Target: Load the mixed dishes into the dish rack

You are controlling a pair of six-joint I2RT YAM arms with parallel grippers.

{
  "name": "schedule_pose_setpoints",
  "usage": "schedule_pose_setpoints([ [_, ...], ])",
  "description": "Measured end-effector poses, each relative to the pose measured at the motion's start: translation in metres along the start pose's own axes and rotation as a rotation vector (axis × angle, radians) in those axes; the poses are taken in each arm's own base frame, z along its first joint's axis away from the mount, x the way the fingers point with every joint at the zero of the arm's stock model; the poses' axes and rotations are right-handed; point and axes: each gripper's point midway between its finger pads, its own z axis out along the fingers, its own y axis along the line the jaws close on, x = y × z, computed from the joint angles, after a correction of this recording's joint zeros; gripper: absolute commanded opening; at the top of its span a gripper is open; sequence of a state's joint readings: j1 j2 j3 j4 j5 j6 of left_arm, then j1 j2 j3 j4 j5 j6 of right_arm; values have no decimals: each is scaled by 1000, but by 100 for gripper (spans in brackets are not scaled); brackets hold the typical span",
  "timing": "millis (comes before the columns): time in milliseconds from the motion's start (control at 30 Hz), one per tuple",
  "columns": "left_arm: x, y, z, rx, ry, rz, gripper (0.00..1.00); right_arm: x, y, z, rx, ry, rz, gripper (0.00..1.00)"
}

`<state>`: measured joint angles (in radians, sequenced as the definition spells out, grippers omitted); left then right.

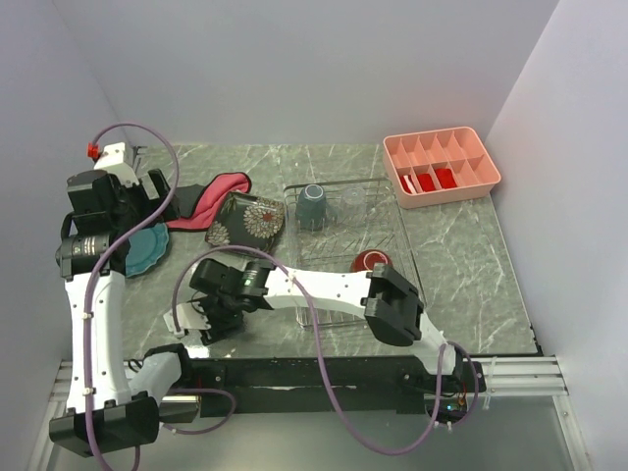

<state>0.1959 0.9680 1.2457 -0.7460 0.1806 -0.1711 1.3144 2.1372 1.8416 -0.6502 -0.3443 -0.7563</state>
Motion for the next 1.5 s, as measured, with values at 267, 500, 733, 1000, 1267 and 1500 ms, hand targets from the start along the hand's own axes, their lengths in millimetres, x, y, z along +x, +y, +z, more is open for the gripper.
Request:
schedule_pose_setpoints([
  [267,-5,-9,-2,28,-11,3,99,13,10,17,-43,68,12,56],
  [500,-7,-10,-4,41,-16,-26,98,28,35,26,-83,125,27,40],
  [733,-11,-6,-15,38,-48,-49,95,22,24,25,-26,121,34,0],
  [1000,-17,-1,-9,20,-52,-51,83,23,25,-24,2,98,169,0],
  [1267,-36,-45,0,142,-113,-11,82,47,-38,-235,258,-343,596,0],
  [1500,-8,-63,36,202,10,74,83,110,-15,-274,224,-701,1026,0],
])
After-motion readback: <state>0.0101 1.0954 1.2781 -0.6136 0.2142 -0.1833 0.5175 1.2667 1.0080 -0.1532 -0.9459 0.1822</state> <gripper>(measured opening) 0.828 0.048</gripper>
